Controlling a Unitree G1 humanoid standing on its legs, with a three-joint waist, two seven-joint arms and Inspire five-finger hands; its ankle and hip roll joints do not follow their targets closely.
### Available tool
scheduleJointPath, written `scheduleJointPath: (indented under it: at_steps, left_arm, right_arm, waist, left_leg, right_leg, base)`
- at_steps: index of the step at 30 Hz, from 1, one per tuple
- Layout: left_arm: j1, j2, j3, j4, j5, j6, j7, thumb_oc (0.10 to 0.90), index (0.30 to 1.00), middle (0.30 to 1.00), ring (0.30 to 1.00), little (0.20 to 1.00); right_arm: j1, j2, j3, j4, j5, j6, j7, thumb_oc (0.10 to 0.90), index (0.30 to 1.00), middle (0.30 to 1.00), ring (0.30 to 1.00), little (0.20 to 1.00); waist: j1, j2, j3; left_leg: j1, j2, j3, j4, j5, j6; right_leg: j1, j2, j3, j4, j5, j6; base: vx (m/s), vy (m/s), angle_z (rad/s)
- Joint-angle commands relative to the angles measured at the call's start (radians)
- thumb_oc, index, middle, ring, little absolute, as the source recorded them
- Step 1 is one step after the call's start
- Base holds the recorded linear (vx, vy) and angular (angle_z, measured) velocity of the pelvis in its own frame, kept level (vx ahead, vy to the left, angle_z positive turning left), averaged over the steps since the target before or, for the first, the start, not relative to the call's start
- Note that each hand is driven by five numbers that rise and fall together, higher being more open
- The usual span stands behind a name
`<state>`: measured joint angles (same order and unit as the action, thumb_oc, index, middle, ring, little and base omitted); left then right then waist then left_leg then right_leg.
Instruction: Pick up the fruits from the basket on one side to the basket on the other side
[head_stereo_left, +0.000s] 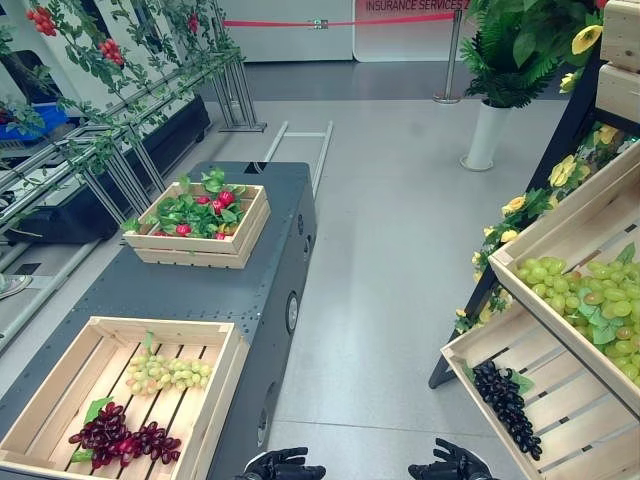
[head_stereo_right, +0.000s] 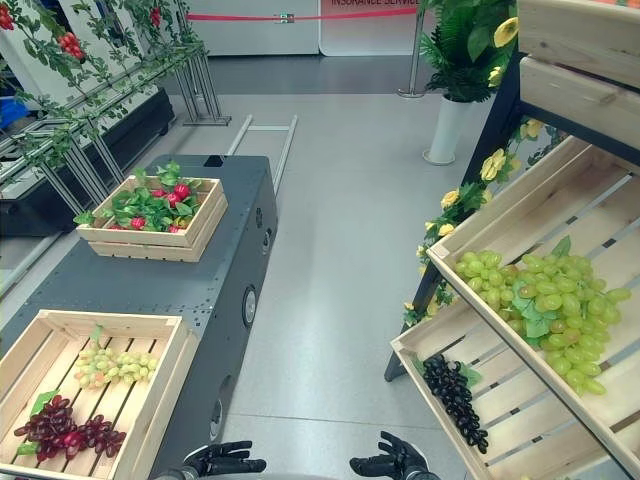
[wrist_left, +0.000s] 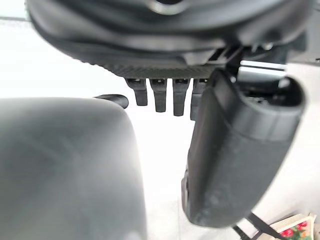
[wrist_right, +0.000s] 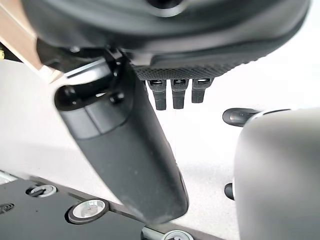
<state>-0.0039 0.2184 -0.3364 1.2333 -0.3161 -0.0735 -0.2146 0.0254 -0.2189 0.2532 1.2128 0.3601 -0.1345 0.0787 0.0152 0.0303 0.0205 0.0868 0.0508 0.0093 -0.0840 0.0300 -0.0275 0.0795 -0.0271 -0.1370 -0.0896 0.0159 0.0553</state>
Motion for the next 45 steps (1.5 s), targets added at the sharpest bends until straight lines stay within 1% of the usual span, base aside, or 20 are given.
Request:
scheduleJointPath:
  at_steps: [1,3,7,17,24,29,34,40,42,45]
  left_arm:
    - [-0.072,-0.033,0.017,0.043,0.028,-0.018,-0.006,0.800,0.900,0.900,0.900,0.900]
    - [-0.076,-0.034,0.013,0.045,0.033,-0.003,0.011,0.800,0.900,0.900,0.900,0.900]
    - [-0.078,-0.037,0.010,0.050,0.036,0.016,-0.002,0.800,0.900,0.900,0.900,0.900]
    - [-0.084,-0.036,0.003,0.046,0.046,0.021,0.026,0.800,0.900,0.900,0.900,0.900]
    - [-0.081,-0.032,0.012,0.050,0.056,0.028,0.029,0.800,0.900,0.900,0.900,0.900]
    - [-0.079,-0.038,0.009,0.051,0.059,0.025,0.040,0.800,0.900,0.900,0.900,0.900]
    - [-0.079,-0.041,0.009,0.054,0.060,0.016,0.044,0.800,0.900,0.900,0.900,0.900]
    - [-0.078,-0.040,0.012,0.054,0.053,0.009,0.063,0.800,0.900,0.900,0.900,0.900]
    - [-0.083,-0.034,0.019,0.046,0.025,-0.002,0.087,0.800,0.900,0.900,0.900,0.900]
    - [-0.090,-0.032,0.024,0.039,0.011,-0.015,0.105,0.800,0.900,0.900,0.900,0.900]
  right_arm:
    - [-0.059,0.026,0.040,0.016,-0.002,-0.045,0.009,0.800,0.900,0.900,0.900,0.900]
    - [-0.063,0.027,0.046,0.019,-0.010,-0.045,-0.003,0.800,0.900,0.900,0.900,0.900]
    - [-0.065,0.025,0.049,0.021,-0.011,-0.042,-0.003,0.800,0.900,0.900,0.900,0.900]
    - [-0.075,0.019,0.052,0.025,-0.002,-0.021,-0.025,0.800,0.900,0.900,0.900,0.900]
    - [-0.068,0.027,0.043,0.031,0.000,-0.003,-0.044,0.800,0.900,0.900,0.900,0.900]
    - [-0.066,0.032,0.046,0.032,0.005,0.004,-0.058,0.800,0.900,0.900,0.900,0.900]
    - [-0.073,0.033,0.048,0.041,0.010,-0.001,-0.059,0.800,0.900,0.900,0.900,0.900]
    - [-0.072,0.032,0.055,0.041,-0.014,0.002,-0.048,0.800,0.900,0.900,0.900,0.900]
    - [-0.071,0.026,0.063,0.034,-0.033,0.018,-0.030,0.800,0.900,0.900,0.900,0.900]
    - [-0.071,0.020,0.068,0.028,-0.075,0.037,-0.020,0.800,0.900,0.900,0.900,0.900]
  waist:
    - [-0.012,-0.043,-0.011]
    - [-0.013,-0.041,-0.009]
    - [-0.015,-0.039,-0.010]
    - [-0.017,-0.035,0.002]
    - [-0.016,-0.040,0.006]
    - [-0.013,-0.043,0.005]
    - [-0.011,-0.037,0.007]
    - [-0.011,-0.037,0.009]
    - [-0.006,-0.045,0.023]
    - [-0.003,-0.054,0.036]
  left_leg:
    - [-0.029,-0.086,0.001,-0.003,-0.008,0.071]
    - [-0.027,-0.086,0.003,-0.003,-0.009,0.072]
    - [-0.026,-0.087,0.007,-0.003,-0.011,0.073]
    - [-0.014,-0.085,0.009,-0.003,-0.013,0.073]
    - [-0.008,-0.083,0.002,-0.003,-0.012,0.073]
    - [-0.013,-0.078,0.001,-0.003,-0.008,0.068]
    - [-0.018,-0.076,-0.002,-0.003,-0.003,0.065]
    - [-0.013,-0.072,0.003,-0.003,-0.002,0.061]
    - [-0.019,-0.065,0.007,0.018,0.006,0.051]
    - [-0.043,-0.062,0.015,0.070,0.000,0.039]
  right_leg:
    - [-0.024,0.002,0.049,0.002,0.047,-0.006]
    - [-0.023,0.003,0.052,0.002,0.046,-0.008]
    - [-0.023,0.004,0.057,0.002,0.045,-0.008]
    - [-0.013,0.006,0.055,0.002,0.042,-0.010]
    - [-0.003,0.013,0.054,0.002,0.036,-0.014]
    - [-0.005,0.016,0.048,0.002,0.034,-0.015]
    - [-0.008,0.018,0.045,0.002,0.033,-0.018]
    - [-0.003,0.023,0.038,0.002,0.027,-0.023]
    - [0.000,0.024,0.029,0.002,0.028,-0.028]
    - [0.001,0.022,0.019,0.002,0.031,-0.034]
  base:
    - [0.00,0.000,0.00]
    - [0.00,0.000,0.00]
    - [0.02,0.007,-0.05]
    - [0.02,-0.001,-0.03]
    - [0.02,-0.027,0.00]
    - [0.02,-0.047,0.01]
    - [0.00,-0.016,0.00]
    - [0.01,-0.046,0.01]
    - [-0.01,-0.150,0.02]
    - [-0.03,-0.128,0.18]
